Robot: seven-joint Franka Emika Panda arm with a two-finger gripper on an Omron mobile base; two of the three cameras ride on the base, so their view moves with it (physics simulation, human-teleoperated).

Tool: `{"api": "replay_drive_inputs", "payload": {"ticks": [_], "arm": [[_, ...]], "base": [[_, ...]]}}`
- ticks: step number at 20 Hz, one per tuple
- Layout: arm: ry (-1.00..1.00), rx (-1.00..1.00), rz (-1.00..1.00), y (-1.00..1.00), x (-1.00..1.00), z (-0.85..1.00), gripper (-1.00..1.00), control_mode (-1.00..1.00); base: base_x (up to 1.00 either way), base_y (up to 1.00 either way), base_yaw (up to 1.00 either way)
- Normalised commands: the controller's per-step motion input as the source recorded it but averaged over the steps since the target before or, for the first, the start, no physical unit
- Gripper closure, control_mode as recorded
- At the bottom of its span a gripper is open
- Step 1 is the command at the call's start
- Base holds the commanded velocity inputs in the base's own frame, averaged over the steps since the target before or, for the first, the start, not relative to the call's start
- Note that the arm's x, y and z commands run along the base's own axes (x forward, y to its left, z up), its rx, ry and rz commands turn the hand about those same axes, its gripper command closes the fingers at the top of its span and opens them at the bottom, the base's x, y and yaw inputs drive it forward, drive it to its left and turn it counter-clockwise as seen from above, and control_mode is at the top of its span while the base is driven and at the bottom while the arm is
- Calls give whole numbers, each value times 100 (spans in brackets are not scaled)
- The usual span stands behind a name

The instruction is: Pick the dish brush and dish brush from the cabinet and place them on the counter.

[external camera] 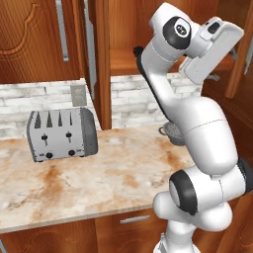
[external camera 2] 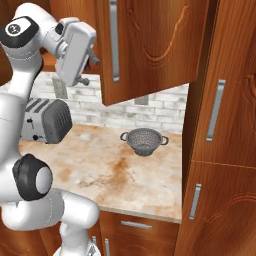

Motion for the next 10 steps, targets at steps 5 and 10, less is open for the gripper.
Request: {"api": "replay_drive_inputs", "payload": {"ticks": [5, 10], "arm": [[-4, 0, -5, -47, -30, 0, -100, -100], [-2, 0, -4, -32, -23, 0, -100, -100]], "base": [[0, 0, 0], [0, 0, 0]]}}
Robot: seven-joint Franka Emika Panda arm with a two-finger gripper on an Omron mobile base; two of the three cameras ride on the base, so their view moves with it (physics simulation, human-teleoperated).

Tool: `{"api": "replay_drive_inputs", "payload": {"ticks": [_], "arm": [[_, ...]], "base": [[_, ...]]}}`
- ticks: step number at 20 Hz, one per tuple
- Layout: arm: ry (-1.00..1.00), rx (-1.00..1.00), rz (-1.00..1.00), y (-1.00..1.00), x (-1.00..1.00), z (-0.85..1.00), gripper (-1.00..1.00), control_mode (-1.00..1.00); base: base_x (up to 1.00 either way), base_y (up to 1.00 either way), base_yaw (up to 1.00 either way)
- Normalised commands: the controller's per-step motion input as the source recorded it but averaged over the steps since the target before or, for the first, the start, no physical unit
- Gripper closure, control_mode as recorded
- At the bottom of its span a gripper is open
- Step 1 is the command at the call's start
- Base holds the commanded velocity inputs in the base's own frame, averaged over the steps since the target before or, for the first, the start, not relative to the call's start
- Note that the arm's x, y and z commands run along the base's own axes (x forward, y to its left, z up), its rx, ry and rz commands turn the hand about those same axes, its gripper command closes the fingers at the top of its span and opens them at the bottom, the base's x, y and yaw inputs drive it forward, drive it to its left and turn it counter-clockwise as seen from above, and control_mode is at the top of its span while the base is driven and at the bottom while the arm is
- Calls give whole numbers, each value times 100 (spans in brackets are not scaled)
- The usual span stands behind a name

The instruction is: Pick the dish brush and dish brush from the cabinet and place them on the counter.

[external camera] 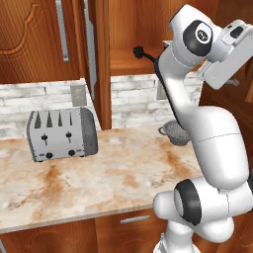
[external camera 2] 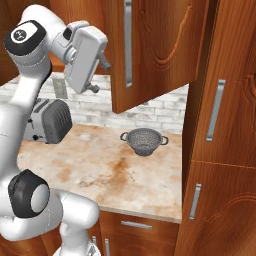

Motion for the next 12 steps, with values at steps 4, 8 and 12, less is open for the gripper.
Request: {"api": "replay_drive_inputs", "payload": {"ticks": [4, 8, 12], "arm": [[0, 0, -5, -2, -8, 0, -100, -100], [0, -2, -8, -23, -12, -2, -100, -100], [2, -3, -15, -43, 0, -3, -100, -100]], "base": [[0, 0, 0], [0, 0, 0], [0, 0, 0]]}}
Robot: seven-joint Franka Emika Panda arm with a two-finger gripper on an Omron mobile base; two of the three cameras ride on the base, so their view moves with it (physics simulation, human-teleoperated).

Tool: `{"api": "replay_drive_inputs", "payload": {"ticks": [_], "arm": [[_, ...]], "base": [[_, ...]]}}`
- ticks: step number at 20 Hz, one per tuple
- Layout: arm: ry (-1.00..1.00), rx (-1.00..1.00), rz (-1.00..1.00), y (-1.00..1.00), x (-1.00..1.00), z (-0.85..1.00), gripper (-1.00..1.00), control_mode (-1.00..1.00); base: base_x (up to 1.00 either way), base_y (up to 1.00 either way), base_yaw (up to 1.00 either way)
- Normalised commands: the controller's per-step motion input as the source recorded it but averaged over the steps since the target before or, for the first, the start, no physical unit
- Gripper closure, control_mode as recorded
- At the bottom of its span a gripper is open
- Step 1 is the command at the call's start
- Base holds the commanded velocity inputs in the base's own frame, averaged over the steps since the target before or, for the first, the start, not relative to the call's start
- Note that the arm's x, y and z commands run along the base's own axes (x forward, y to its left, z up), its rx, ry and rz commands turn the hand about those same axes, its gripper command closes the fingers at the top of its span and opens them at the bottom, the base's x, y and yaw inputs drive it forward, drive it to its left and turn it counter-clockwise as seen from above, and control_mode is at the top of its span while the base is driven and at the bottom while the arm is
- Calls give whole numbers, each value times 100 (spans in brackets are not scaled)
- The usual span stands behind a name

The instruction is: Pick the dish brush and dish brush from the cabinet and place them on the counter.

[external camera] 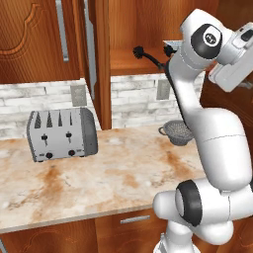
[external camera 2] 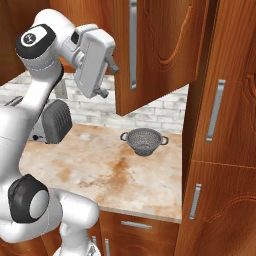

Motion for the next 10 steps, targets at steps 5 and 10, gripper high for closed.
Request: {"api": "replay_drive_inputs", "payload": {"ticks": [5, 10], "arm": [[-2, -4, -4, -4, -43, 0, -100, -100], [0, -4, -4, -11, -22, 0, -100, -100]], "base": [[0, 0, 0], [0, 0, 0]]}}
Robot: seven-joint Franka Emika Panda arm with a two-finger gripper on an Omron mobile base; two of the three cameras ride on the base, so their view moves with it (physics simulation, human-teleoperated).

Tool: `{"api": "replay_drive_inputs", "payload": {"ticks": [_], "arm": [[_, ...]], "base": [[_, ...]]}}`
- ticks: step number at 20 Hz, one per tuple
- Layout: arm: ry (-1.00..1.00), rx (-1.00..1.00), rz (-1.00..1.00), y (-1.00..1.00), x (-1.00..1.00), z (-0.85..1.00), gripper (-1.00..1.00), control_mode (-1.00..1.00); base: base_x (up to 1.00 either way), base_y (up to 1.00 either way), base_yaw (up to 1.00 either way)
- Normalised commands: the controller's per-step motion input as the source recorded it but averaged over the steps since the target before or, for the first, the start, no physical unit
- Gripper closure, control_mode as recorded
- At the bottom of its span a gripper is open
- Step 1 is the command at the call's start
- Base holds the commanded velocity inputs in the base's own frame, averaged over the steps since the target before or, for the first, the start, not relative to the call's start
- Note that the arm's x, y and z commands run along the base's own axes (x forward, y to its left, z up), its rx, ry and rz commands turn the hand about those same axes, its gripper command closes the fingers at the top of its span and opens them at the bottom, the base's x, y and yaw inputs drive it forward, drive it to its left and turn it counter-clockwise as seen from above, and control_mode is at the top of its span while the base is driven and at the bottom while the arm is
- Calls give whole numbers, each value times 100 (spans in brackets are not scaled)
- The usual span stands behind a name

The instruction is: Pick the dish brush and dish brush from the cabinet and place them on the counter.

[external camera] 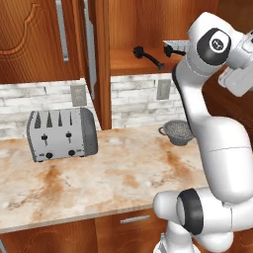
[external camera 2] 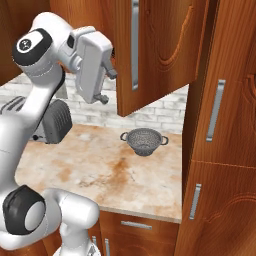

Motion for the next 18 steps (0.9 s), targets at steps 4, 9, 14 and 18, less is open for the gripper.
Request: {"api": "replay_drive_inputs", "payload": {"ticks": [4, 9, 14, 18], "arm": [[-2, -2, -5, -9, -29, 0, -100, -100], [-4, -5, -3, 17, -47, 0, -100, -100], [0, -7, 0, 61, -3, 0, -100, -100], [0, -8, 0, 66, 1, 0, -100, -100]], "base": [[0, 0, 0], [0, 0, 0], [0, 0, 0], [0, 0, 0]]}}
